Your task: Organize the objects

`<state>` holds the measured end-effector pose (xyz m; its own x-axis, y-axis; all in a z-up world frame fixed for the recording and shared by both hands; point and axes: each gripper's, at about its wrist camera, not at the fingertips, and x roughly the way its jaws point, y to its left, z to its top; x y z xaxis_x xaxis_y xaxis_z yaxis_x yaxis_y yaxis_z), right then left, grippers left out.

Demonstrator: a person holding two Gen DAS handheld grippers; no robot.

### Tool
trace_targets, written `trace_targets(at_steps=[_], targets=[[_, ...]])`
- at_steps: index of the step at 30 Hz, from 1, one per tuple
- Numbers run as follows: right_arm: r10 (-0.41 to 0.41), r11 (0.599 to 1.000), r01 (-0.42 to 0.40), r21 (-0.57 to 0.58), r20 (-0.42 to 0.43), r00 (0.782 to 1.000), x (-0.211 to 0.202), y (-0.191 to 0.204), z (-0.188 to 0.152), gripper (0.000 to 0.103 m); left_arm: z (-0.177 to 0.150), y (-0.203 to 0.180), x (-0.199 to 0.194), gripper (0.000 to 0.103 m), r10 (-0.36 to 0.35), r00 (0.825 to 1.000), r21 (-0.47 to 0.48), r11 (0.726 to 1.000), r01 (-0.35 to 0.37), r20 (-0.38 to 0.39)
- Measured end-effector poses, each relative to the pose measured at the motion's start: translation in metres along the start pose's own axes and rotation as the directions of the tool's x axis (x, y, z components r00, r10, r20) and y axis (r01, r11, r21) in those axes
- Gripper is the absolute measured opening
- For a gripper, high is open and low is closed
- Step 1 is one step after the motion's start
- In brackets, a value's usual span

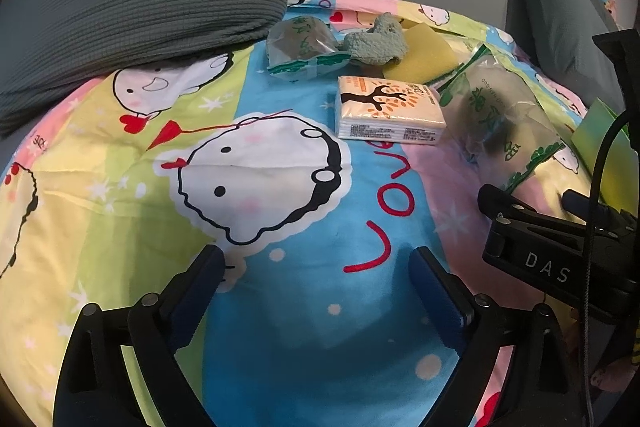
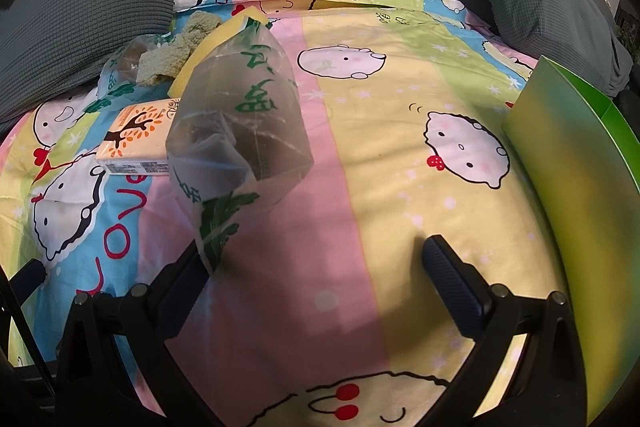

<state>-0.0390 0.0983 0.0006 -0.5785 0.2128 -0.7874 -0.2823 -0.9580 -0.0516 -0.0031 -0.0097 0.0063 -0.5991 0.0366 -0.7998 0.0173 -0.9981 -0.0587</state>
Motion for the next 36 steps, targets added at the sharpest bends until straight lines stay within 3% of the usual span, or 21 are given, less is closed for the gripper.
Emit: trace_targets(at_steps=[14, 20, 36], targets=[[-0.004, 1.000, 0.004, -0.004, -0.004, 1.000, 0.0011, -0.0003, 0.0004, 0.102, -0.0003, -0.0013, -0.0002, 0.095, 0.001, 1.000, 0.007, 1.000, -0.001, 0.002], [-0.011, 1.000, 0.011, -0.009, -0.010, 1.000, 0.0016, -0.0001, -0.0001, 0.102, 0.0002, -0.0041, 0.0027, 0.102, 0.018, 1.000, 0.009, 1.000, -0.018, -0.005], [-0.006, 1.000, 0.006, -0.006, -0.009, 1.000, 0.0012, 0.0003, -0.0001, 0.102, -0.0005, -0.0022, 0.0046, 0.102, 0.012, 1.000, 0.001, 1.000, -0.012, 0.003]])
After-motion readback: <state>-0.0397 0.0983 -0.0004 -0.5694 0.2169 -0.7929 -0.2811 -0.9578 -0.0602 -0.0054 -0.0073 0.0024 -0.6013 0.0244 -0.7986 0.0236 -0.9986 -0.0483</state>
